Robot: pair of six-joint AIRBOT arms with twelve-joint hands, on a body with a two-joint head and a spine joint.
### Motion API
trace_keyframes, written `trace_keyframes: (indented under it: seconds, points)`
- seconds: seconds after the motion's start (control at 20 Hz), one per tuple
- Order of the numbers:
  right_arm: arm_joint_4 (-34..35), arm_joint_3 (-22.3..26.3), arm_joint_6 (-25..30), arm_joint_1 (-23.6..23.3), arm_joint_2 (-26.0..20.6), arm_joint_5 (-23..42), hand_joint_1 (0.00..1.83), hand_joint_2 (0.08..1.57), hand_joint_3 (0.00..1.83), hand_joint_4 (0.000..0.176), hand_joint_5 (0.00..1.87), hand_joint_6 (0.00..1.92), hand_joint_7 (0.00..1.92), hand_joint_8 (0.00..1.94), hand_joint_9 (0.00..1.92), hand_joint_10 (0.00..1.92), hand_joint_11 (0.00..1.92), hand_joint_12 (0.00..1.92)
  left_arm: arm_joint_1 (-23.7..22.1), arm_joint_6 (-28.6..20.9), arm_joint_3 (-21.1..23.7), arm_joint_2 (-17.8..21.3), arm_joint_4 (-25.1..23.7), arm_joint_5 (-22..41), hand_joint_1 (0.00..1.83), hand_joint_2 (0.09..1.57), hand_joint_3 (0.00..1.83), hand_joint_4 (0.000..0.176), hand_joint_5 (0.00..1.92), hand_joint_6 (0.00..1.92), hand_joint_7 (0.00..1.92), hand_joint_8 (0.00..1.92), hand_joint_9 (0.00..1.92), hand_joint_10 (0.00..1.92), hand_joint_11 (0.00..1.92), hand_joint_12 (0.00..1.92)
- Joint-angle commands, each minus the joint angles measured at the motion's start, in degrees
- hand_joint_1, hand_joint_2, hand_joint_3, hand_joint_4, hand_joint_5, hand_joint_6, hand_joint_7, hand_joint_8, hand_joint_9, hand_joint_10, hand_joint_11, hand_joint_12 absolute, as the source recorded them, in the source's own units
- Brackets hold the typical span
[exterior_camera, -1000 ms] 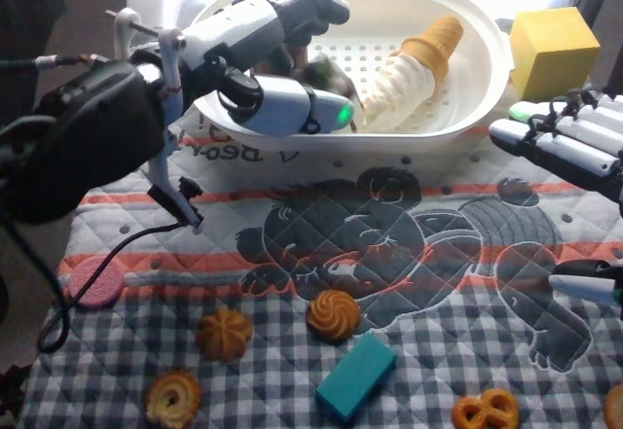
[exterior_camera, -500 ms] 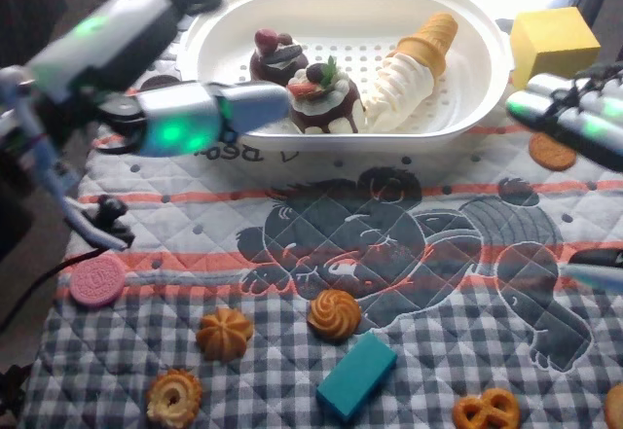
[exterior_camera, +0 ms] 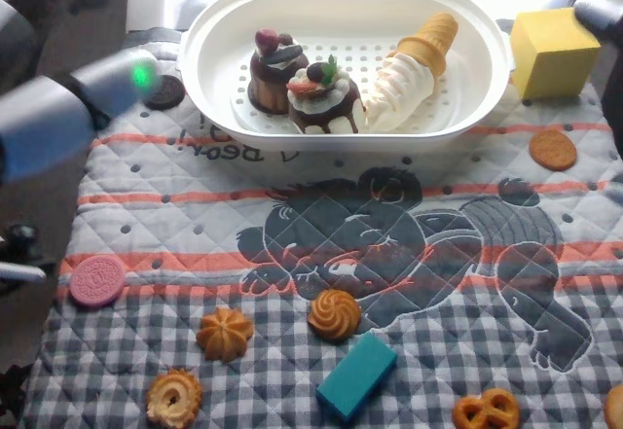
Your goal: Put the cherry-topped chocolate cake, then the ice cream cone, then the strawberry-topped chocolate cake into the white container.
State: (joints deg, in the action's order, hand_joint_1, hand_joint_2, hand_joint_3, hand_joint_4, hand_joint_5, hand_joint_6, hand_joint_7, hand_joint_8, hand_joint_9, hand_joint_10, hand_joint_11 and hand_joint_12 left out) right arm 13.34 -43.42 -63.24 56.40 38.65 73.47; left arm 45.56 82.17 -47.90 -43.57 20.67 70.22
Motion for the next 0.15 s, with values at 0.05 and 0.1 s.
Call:
trace_keyframes:
  seconds: [0.05, 0.1]
  points:
    - [0.65, 0.24, -0.26, -0.36, -0.91, 11.57, 0.65, 1.17, 0.00, 0.075, 0.00, 0.00, 0.00, 0.00, 0.00, 0.08, 0.00, 0.72, 0.63, -0.83, 0.66, 0.93, -0.61, 11.40, 0.66, 1.32, 0.00, 0.123, 0.03, 0.01, 0.07, 0.00, 0.10, 0.01, 0.00, 0.64]
    - [1.38, 0.37, -0.28, -0.37, -0.97, 13.30, 0.61, 1.18, 0.01, 0.074, 0.00, 0.00, 0.00, 0.00, 0.00, 0.07, 0.00, 0.76, 1.12, -0.83, 1.01, 0.97, -0.41, 13.22, 0.63, 1.31, 0.00, 0.126, 0.04, 0.01, 0.08, 0.00, 0.10, 0.01, 0.00, 0.68]
